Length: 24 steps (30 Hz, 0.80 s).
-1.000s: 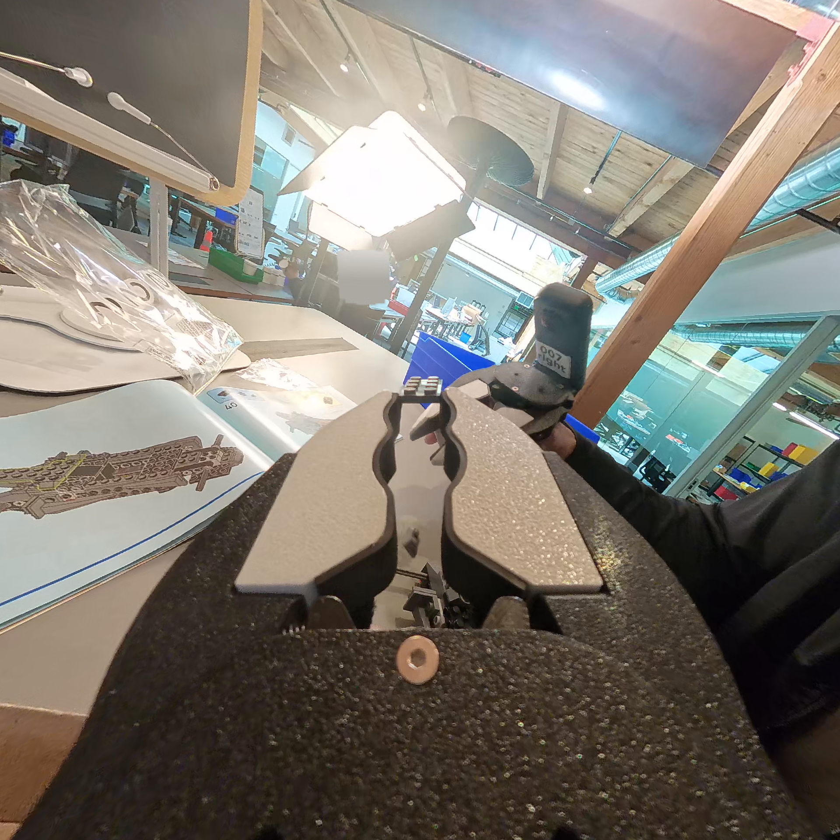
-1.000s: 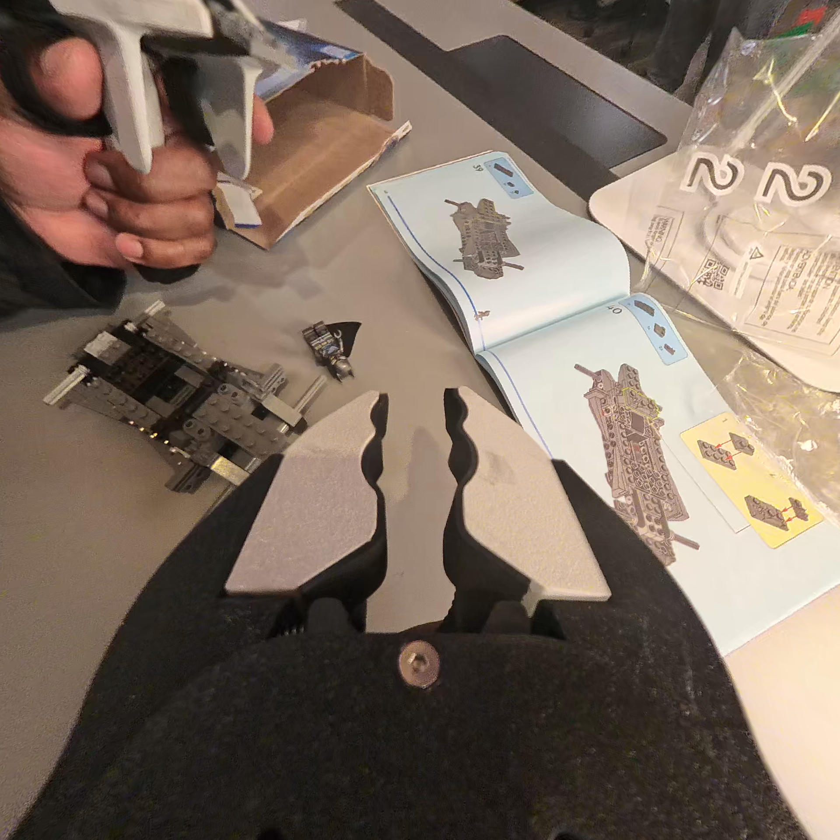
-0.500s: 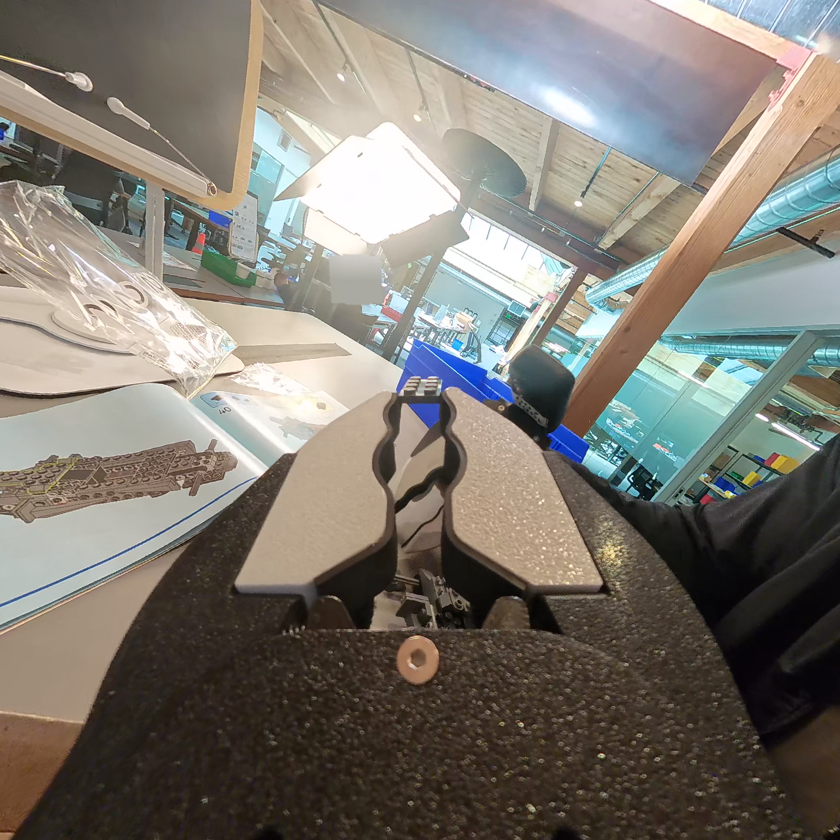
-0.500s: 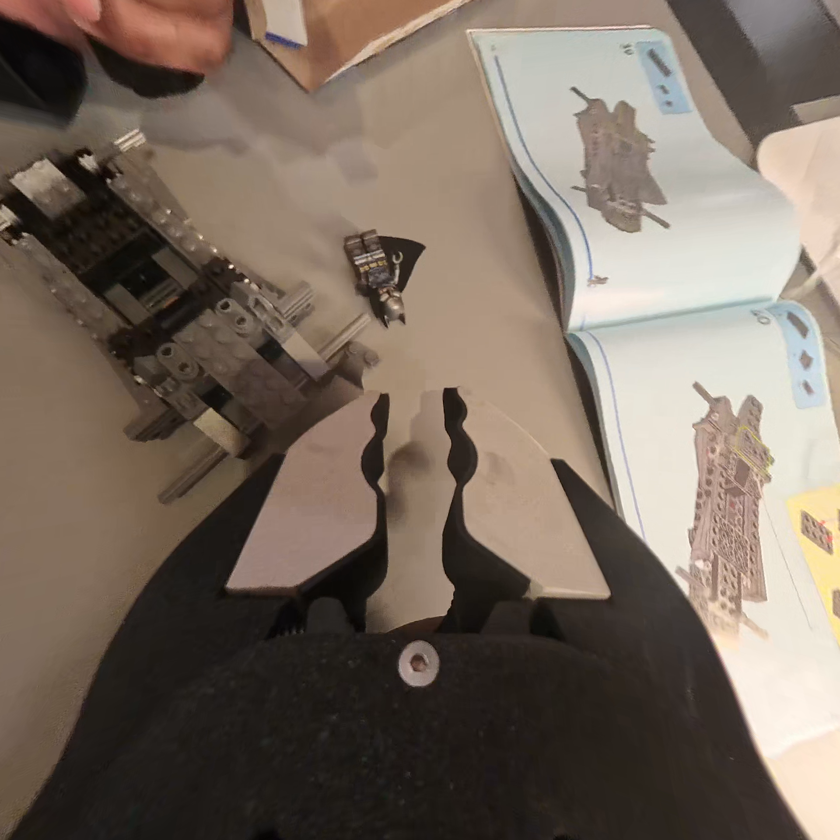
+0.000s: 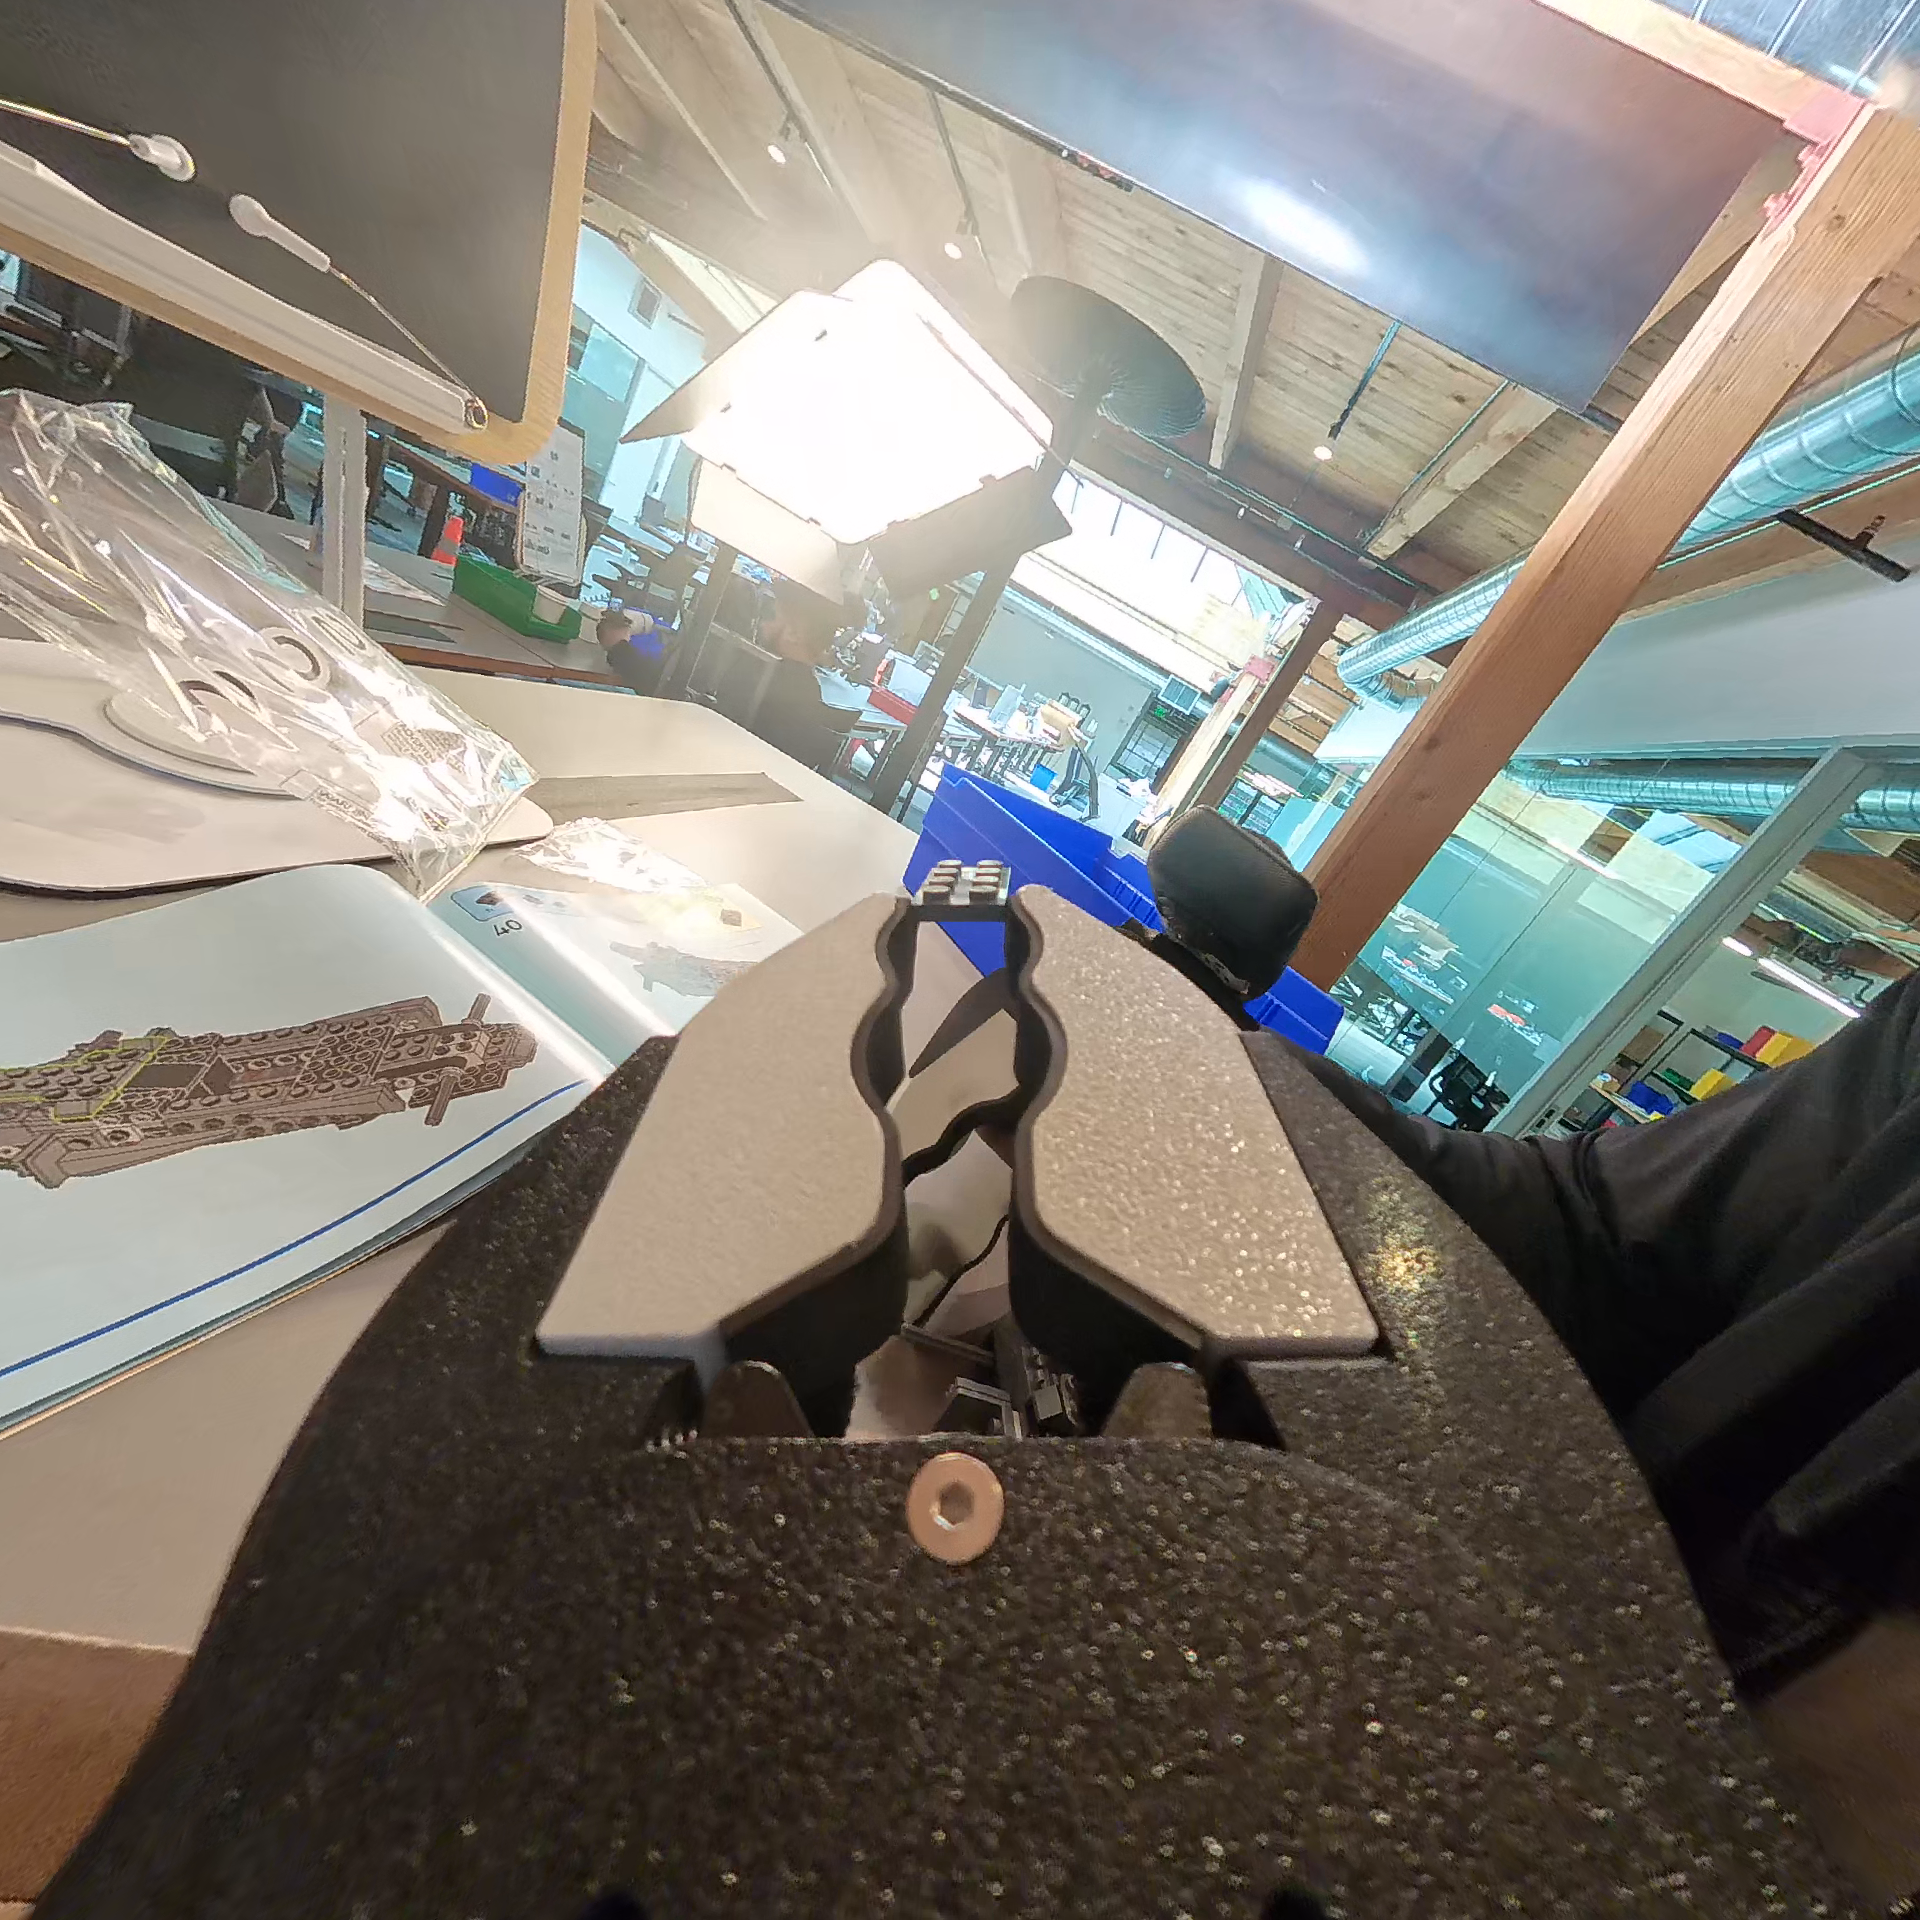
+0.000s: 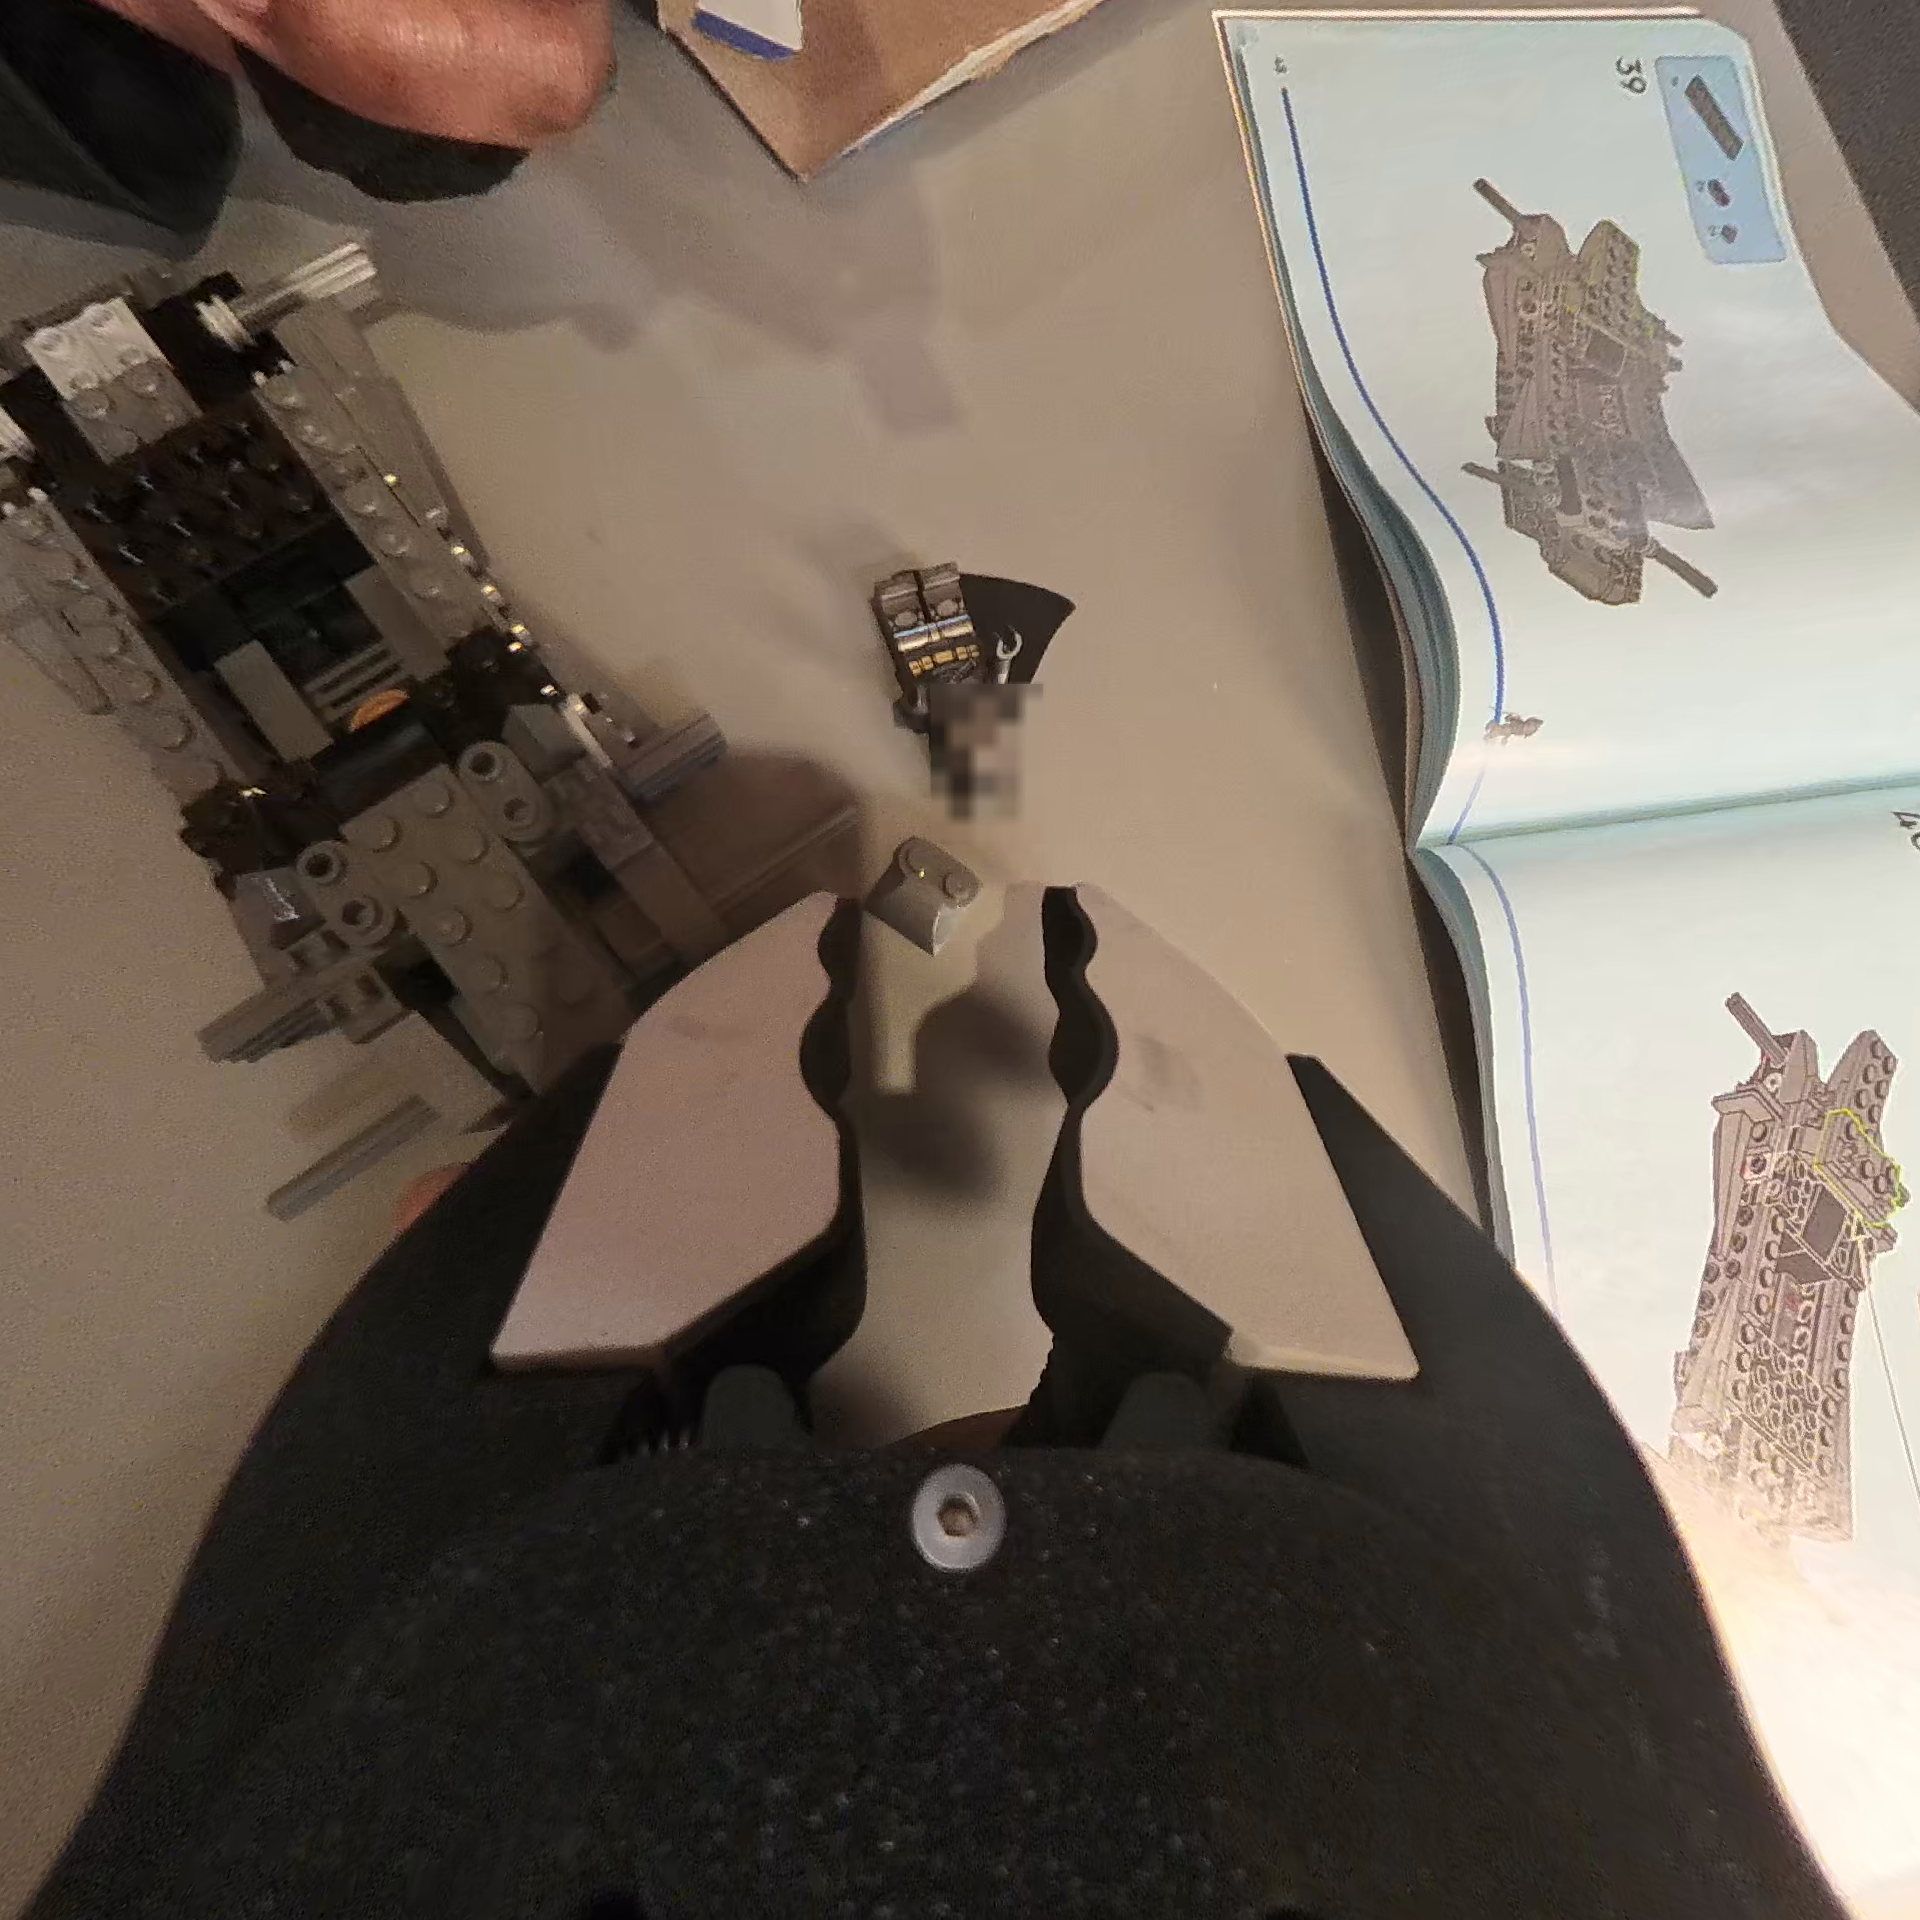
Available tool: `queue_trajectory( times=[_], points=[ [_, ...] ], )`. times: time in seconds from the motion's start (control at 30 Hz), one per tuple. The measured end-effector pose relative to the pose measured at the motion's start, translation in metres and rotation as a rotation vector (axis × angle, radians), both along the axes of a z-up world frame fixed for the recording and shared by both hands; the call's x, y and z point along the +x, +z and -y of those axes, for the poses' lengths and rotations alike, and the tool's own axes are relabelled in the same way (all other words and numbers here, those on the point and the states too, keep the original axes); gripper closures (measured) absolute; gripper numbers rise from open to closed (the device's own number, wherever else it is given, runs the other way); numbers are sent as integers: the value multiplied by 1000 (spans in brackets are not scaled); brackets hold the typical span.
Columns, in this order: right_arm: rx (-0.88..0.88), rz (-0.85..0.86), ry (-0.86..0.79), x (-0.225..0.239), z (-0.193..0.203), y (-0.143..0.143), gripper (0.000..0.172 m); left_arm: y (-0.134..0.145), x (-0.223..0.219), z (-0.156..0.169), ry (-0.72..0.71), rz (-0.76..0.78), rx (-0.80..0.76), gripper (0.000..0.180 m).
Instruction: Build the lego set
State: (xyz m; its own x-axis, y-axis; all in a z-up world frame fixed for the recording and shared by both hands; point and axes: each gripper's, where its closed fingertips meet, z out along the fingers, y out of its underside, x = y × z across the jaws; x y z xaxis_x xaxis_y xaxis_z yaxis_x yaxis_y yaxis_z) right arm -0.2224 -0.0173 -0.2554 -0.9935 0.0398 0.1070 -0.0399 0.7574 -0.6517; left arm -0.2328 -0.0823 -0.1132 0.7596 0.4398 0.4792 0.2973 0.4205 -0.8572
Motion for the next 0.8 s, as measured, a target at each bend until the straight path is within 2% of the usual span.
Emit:
queue_trajectory(
  times=[0.17, 0.23, 0.3, 0.4, 0.5, 0.57, 0.67, 0.8],
  points=[
    [2, -53, 1, -7, -4, 0, 154, -2, 0, -2, -5, 7, -7, 164],
    [24, -95, -49, -20, -13, 1, 154, -2, 0, -2, -5, 6, -9, 164],
    [26, -104, -114, -32, -19, 2, 146, -2, 0, -2, -5, 6, -7, 164],
    [-58, 0, -72, -16, -7, 9, 142, -2, 0, -2, -5, 9, -10, 164],
    [-51, 54, -67, -5, 2, 6, 137, -3, 0, -2, -5, 10, -21, 164],
    [-16, 43, -79, -6, 3, -1, 138, -3, 0, -2, -6, 11, -23, 164],
    [-12, 34, -37, -2, 3, -1, 153, -3, 0, -3, -9, 11, -23, 164],
    [12, -53, 78, 0, -9, 0, 154, -4, 1, -4, -15, 15, -26, 164]
  ],
)
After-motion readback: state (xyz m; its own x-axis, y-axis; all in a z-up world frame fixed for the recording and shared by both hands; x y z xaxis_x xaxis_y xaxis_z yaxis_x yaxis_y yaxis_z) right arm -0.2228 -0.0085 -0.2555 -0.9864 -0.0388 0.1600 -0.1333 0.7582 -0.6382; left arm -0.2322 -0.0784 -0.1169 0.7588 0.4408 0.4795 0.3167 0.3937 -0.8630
